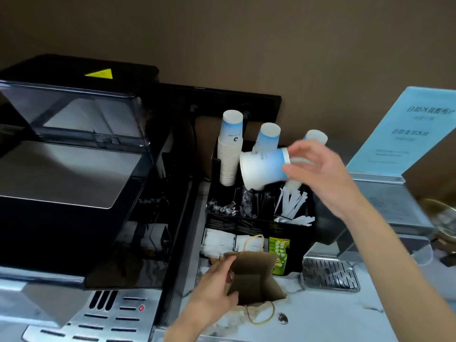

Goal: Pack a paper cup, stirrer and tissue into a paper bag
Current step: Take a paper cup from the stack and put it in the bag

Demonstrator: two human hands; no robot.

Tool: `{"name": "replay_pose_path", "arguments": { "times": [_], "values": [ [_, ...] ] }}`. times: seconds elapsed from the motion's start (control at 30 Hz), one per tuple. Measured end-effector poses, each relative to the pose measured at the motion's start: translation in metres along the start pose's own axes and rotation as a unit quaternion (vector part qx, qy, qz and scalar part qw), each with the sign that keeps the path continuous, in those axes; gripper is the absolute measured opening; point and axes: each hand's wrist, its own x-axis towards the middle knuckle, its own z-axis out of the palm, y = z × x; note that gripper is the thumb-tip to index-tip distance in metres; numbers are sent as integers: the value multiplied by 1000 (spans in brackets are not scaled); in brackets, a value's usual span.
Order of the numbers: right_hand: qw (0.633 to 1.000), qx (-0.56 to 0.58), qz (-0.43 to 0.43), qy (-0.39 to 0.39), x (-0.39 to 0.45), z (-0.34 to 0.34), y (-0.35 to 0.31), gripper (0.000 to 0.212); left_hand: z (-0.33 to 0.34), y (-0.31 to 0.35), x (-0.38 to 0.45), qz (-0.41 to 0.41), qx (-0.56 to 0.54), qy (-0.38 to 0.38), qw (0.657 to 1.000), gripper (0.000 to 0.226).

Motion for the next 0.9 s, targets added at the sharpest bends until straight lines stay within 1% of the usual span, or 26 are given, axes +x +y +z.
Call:
{"name": "replay_pose_path", "arguments": {
  "times": [0.1,0.17,0.23,0.37,0.43,0.57,0.6,0.67,0.73,0.8,0.83,0.9],
  "values": [
    [996,48,70,-22,-43,2,29,61,1,-2,0,7,3,8,1000,78],
    [992,41,111,-33,-65,8,44,73,1,-2,0,14,2,13,1000,77],
    [990,38,129,-45,-83,14,54,71,0,-2,0,18,-1,22,1000,77],
    [984,66,148,-79,-108,25,63,48,2,-3,-1,28,-7,31,999,76],
    [981,57,159,-96,-115,30,63,44,3,-3,-1,33,-11,35,999,71],
    [976,77,156,-133,-127,45,67,41,6,-8,1,13,-16,54,998,46],
    [975,89,152,-136,-130,49,68,39,6,-9,1,12,-22,58,998,45],
    [974,117,140,-138,-134,55,68,38,8,-10,2,20,-45,57,997,49],
    [969,154,127,-144,-137,58,67,43,8,-10,3,24,-60,54,997,54],
    [963,184,129,-148,-139,59,65,55,8,-10,4,28,-53,56,997,55],
    [963,182,134,-147,-139,59,65,61,7,-10,4,27,-47,57,997,55],
    [968,143,143,-150,-140,59,68,70,6,-10,4,30,-42,57,997,57]
  ]
}}
